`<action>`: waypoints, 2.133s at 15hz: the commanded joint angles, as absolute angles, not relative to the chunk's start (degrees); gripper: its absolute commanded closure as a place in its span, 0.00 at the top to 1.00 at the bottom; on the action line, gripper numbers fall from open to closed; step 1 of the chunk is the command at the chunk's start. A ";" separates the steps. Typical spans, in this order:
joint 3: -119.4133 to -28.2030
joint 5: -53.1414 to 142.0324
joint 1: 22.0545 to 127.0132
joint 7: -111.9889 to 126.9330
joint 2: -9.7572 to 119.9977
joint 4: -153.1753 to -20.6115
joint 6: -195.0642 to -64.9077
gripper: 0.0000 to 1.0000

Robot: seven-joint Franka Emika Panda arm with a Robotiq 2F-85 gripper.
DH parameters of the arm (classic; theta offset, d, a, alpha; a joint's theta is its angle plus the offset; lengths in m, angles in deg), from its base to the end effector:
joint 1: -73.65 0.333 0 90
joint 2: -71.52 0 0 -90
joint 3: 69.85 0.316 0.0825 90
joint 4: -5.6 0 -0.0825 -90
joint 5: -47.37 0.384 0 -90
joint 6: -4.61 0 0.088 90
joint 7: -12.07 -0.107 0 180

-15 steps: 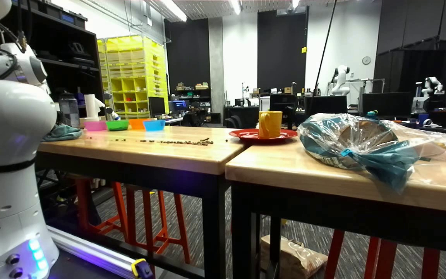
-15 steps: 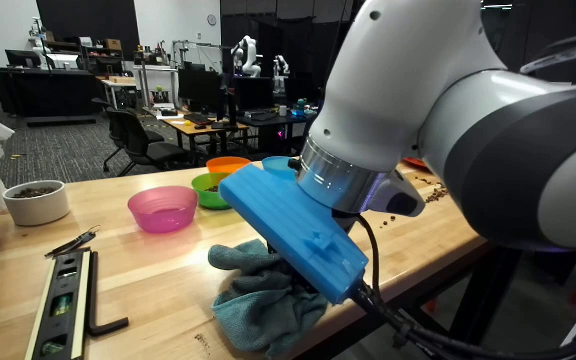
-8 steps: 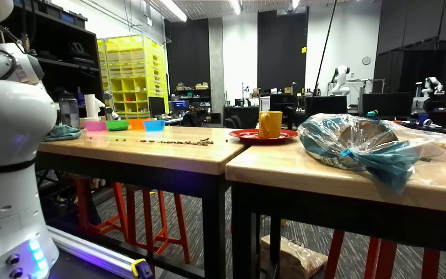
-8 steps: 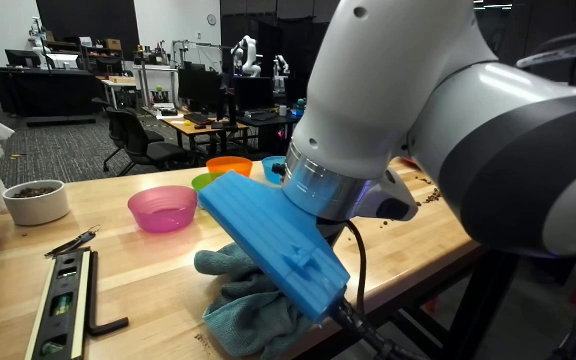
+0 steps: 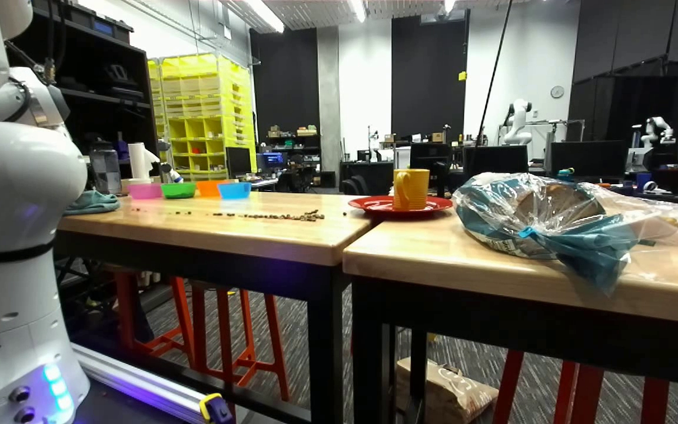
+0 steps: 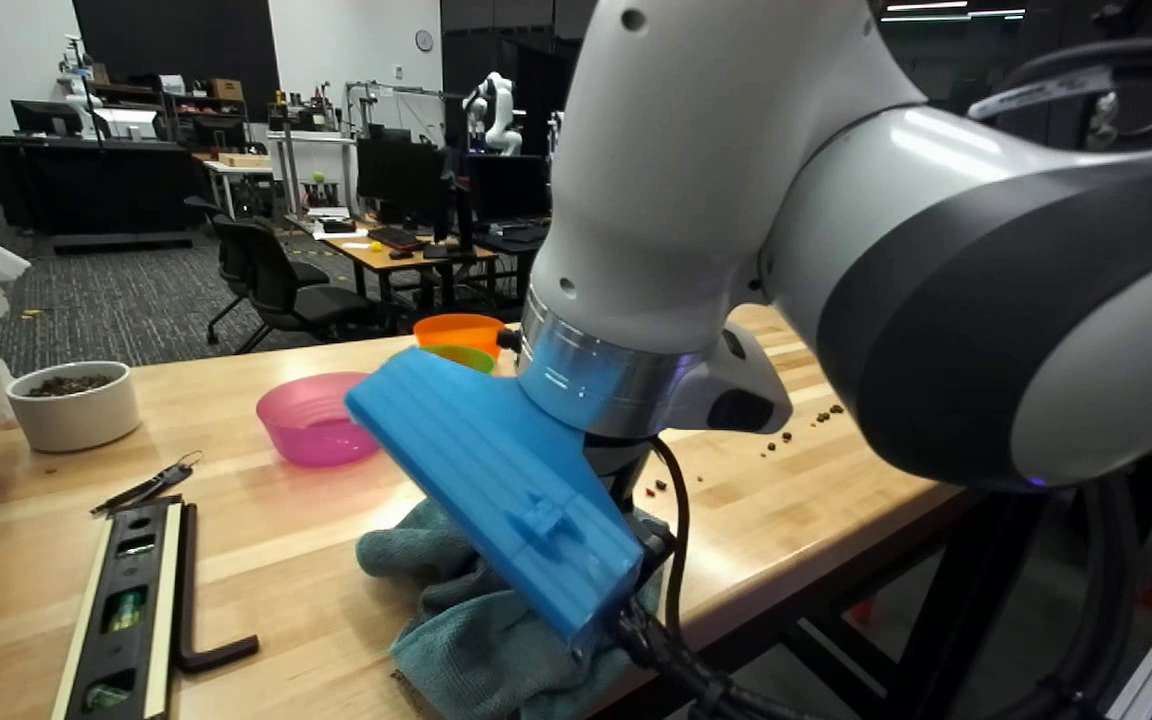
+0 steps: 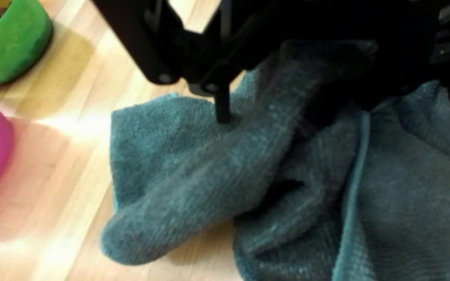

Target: Move the towel to the right then use it to wipe the counter.

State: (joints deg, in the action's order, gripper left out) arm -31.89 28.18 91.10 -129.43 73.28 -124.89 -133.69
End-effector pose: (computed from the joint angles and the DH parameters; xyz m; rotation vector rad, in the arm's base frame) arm 0.3011 0.4349 0.3814 -2.3596 1.7345 -0.3464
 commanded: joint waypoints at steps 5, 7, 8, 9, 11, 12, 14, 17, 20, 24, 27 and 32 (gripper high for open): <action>-36.99 39.03 94.11 -116.27 68.99 -123.28 -129.19 1.00; -38.66 46.27 94.39 -107.71 69.81 -122.38 -127.40 1.00; -39.34 48.98 94.65 -104.30 70.31 -122.24 -126.13 1.00; -39.96 50.39 94.95 -101.89 70.73 -122.12 -124.41 1.00; -41.02 52.44 95.54 -97.52 71.70 -122.12 -121.37 1.00; -41.25 53.17 95.93 -95.54 71.99 -122.10 -120.25 1.00; -41.41 54.65 96.57 -91.39 72.88 -122.40 -118.84 1.00; -41.23 56.81 97.61 -85.39 74.14 -122.49 -116.82 1.00; -40.97 59.12 98.80 -80.08 75.23 -122.29 -114.55 1.00; -40.89 60.67 99.90 -73.88 75.89 -121.82 -111.49 1.00; -40.86 61.19 100.36 -68.06 76.65 -121.84 -112.13 1.00; -40.98 64.03 100.66 -53.85 77.15 -119.72 -108.65 1.00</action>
State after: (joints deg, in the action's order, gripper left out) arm -40.35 61.73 99.88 -61.84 75.51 -120.83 -112.23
